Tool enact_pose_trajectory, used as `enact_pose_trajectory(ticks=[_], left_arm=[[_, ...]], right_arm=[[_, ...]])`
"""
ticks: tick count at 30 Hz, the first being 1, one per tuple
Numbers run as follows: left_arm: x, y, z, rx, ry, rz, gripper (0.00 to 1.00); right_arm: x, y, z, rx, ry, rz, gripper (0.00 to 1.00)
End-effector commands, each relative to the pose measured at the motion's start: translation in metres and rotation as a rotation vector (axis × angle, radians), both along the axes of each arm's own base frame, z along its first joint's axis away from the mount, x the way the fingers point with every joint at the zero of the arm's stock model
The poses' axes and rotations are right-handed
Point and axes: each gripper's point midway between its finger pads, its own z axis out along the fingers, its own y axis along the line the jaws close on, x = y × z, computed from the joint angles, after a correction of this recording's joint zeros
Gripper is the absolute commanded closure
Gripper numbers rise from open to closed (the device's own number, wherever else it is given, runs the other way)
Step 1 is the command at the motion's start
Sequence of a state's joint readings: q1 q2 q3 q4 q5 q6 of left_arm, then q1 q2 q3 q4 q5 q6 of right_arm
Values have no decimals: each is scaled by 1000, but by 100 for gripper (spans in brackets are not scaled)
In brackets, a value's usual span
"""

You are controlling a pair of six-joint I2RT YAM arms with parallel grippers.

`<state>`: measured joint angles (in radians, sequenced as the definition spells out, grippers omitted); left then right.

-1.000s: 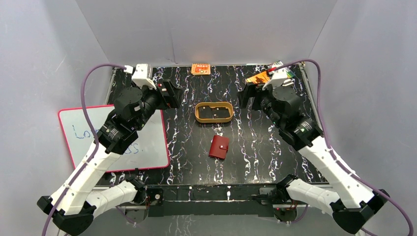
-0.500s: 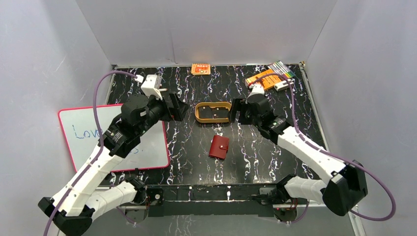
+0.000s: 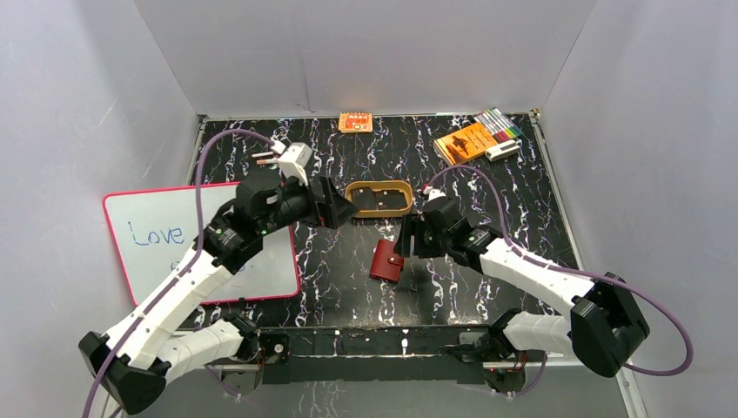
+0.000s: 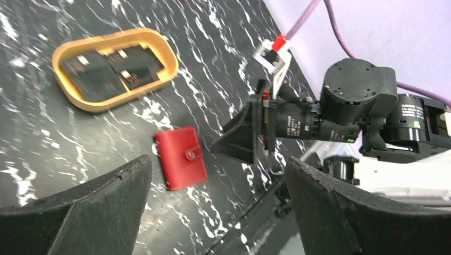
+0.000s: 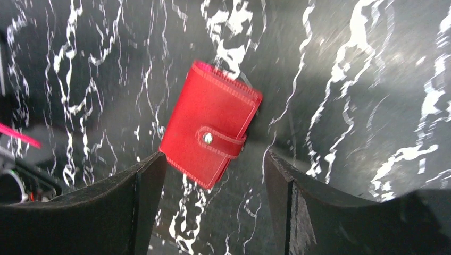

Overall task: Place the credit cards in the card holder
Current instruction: Open the card holder at the center of the board.

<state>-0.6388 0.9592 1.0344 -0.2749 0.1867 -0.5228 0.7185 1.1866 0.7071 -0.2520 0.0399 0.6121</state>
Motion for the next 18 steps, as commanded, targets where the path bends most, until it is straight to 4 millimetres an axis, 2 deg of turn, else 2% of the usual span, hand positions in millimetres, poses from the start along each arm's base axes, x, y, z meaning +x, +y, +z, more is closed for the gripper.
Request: enact_pose_trajectory(ticks=[1,4,7,11,15,18], left_arm=[[-32,-44,-25,-56,125,-164,10],[-51,-71,-53,25,169,-206,12],[-57,-83,-76,55,237,-189,14],[-48,-84,-108,105,292,-122,22],[-38,-86,-153,200,377,-48,41],[-30,-81,-179,251,403,15,52]], right_arm=[[-23,6,-15,36,93,18,26],[-28,2,-26,31,117,-2,27],[-31,0,-31,43,125,-20,29],[-31,2,-37,82,127,-48,32],[-29,5,-43,94,141,-73,38],[-27,7,-40,99,123,-78,40]])
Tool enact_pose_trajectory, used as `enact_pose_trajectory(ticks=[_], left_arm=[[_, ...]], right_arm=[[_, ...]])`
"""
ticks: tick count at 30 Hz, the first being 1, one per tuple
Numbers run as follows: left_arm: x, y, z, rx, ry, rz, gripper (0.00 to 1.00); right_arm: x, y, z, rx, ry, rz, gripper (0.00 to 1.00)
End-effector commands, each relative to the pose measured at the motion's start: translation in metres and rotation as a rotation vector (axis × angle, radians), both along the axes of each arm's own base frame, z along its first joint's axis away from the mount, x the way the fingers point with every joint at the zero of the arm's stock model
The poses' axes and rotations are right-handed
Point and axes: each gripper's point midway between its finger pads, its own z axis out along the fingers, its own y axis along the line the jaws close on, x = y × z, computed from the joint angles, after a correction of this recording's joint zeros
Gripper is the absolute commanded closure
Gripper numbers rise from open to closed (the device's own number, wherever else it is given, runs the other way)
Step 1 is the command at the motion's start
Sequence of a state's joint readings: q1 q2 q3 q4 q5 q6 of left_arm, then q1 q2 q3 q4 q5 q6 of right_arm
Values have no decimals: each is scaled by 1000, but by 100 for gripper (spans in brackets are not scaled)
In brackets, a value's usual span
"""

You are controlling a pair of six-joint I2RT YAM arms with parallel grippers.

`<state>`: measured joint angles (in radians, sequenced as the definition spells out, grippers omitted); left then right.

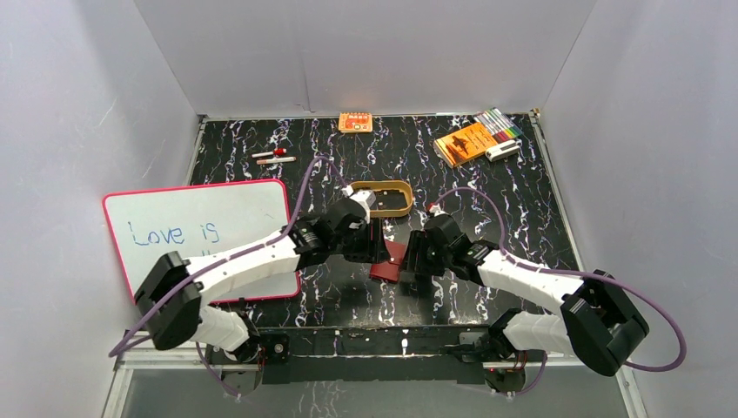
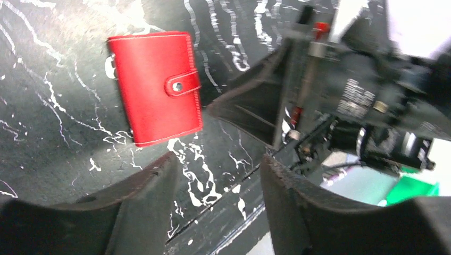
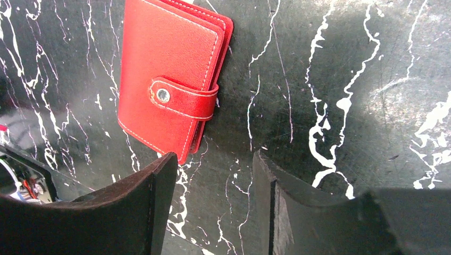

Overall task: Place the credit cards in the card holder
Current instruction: Open the card holder at the center of the board.

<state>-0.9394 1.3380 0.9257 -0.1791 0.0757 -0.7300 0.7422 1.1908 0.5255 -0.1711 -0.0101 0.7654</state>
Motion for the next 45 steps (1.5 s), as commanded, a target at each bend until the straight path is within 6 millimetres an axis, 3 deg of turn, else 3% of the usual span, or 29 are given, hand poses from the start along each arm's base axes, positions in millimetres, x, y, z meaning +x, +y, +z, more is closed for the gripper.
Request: enact_pose_trajectory(ticks=[1,4,8,14,24,37,41,45], left_arm=[[15,9,-31,77,10,114,55],[20,13,-49,117,18,144,63],[23,15,-64,140,33,155,66],[21,20,-85,158,80,159,67],[-2,20,-113,145,170,92,64],[-21,4,-118,17,226,13,70],[-20,3,-112,8,212,9,72],[-11,15,-105,65,164,59,68]], right_arm=[[15,16,16,58,-67,-33,40],[15,17,18,34,-83,-27,41],[18,15,15,5,-90,-39,41],[28,24,12,6,-98,-32,42],[42,39,7,-5,-110,11,45],[49,58,14,-31,-200,254,54],[49,62,22,-26,-216,294,53],[53,55,43,-46,-256,275,45]])
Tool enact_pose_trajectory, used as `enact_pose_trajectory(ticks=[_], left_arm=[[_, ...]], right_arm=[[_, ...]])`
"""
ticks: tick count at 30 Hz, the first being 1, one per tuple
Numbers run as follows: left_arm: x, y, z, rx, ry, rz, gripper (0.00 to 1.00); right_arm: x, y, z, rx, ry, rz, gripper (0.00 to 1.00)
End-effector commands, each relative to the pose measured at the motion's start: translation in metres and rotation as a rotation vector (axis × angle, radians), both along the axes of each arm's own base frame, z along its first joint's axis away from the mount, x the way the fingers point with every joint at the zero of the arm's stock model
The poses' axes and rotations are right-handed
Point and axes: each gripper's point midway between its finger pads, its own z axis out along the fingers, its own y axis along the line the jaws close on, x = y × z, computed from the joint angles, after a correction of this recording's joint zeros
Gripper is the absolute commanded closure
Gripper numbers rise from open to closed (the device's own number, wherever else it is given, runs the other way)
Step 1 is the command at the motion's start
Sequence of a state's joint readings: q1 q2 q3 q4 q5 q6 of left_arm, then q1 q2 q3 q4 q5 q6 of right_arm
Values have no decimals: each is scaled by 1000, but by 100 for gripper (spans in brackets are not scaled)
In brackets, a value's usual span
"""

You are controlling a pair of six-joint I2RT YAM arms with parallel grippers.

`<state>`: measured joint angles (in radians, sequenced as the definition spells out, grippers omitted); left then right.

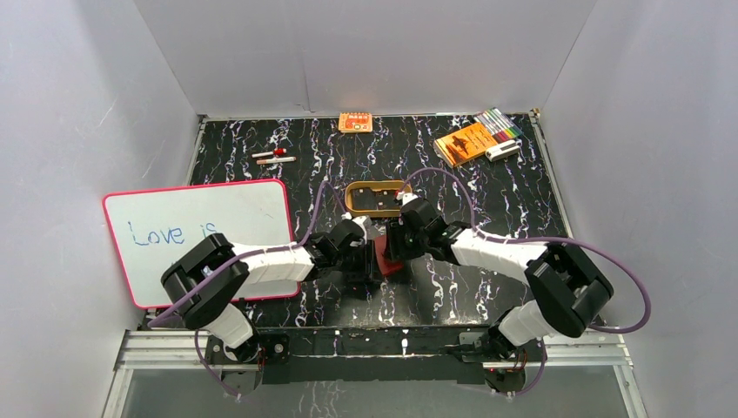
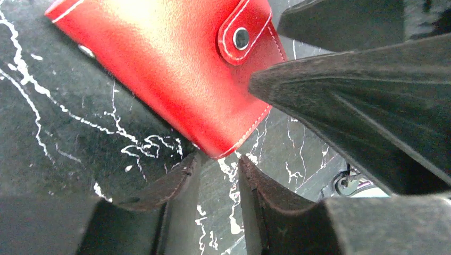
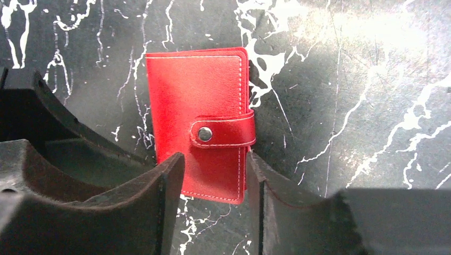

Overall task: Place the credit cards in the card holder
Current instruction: Open the card holder at the center of the board.

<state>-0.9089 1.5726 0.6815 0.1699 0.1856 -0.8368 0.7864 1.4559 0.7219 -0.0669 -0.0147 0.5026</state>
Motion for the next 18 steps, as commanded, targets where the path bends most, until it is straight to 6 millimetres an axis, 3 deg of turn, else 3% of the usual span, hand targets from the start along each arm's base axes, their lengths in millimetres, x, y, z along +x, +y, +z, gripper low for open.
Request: enact_pose_trajectory(ticks=[1,7,14,16,18], left_arm=[[9,16,13,68,-61,43,65],[27,40,37,148,-171,123,52],[43,38,56,87,-209,154,45],[46,34,58,48,-201,152,36],[50,28,65,-5,-211,168,20]], right_arm=[[12,8,48,46,-108,34,43],[13,-7,78,21,-177,22,38],[11,-11,94,52,-260,-30,37],[11,-11,92,31,-288,-65,37],[10,-11,91,10,-328,-95,35]])
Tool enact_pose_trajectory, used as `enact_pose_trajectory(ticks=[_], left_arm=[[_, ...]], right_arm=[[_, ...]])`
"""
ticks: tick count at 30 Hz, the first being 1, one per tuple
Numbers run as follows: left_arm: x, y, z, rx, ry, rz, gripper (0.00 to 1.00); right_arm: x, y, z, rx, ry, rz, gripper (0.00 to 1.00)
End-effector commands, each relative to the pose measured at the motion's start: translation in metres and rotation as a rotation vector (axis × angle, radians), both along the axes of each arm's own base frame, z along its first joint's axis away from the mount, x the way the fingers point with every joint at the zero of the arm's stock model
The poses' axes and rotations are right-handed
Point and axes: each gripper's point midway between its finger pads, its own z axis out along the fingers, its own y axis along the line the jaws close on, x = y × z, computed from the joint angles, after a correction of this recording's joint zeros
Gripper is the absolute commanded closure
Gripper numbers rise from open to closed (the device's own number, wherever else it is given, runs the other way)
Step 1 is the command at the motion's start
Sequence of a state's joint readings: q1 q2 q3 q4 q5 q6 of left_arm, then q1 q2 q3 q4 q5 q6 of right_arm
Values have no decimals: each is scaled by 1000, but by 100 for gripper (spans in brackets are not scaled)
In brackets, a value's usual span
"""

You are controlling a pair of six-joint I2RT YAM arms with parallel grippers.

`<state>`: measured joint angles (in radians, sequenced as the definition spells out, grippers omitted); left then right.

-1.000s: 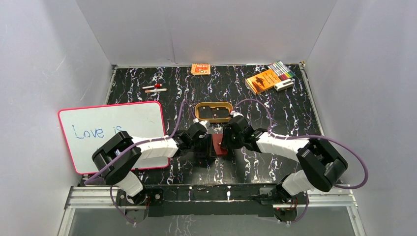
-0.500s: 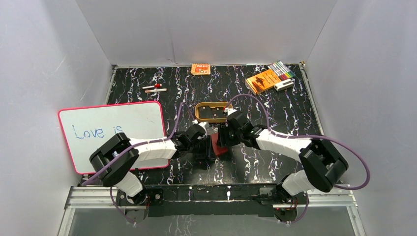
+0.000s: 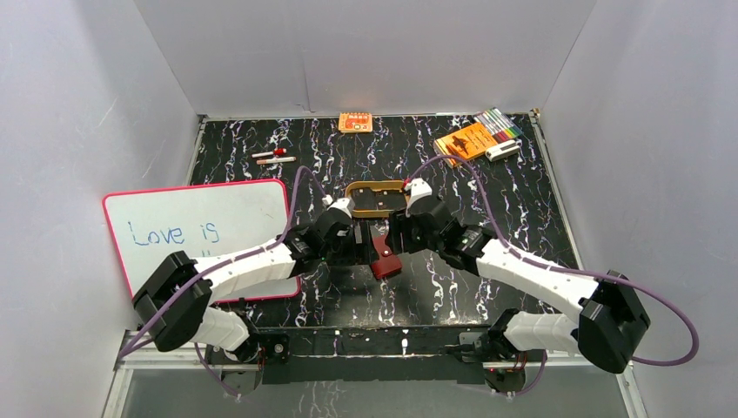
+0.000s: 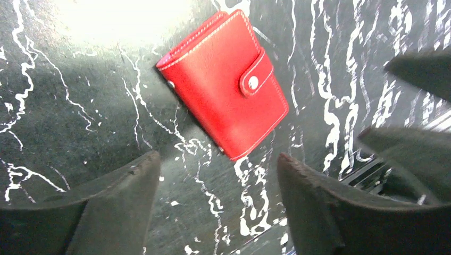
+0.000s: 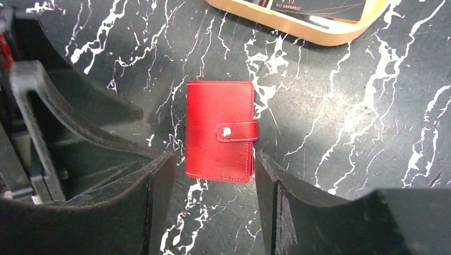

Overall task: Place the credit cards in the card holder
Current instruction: Open the card holder at the center of the board.

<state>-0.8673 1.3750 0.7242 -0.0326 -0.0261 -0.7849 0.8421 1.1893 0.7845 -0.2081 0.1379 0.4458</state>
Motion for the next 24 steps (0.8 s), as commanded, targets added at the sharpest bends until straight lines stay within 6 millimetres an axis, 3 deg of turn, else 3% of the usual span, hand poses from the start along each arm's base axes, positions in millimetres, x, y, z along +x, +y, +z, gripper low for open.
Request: enact_pose_trajectory(ticks=[1,4,7,9,15,24], left_arm=[[13,-10,22,-104,-47,20,13],[17,-6,27,-146,-65,56,2],[21,-1,26,-157,-55,85,5],[20,-3,22,-157,-40,67,14],[15,-12,4,-154,31,25,51],[31,-9,-8,-213,101,86,74]], right_arm=[[4,0,4,-19,-103,-86,35],[2,8,2,-33,-86,-62,35],[-3,15,-7,-59,-39,-30,36],[-7,19,-13,-52,-23,-12,39],[-10,29,-30,-86,30,-4,46],[-1,38,-48,-179,26,-21,50]])
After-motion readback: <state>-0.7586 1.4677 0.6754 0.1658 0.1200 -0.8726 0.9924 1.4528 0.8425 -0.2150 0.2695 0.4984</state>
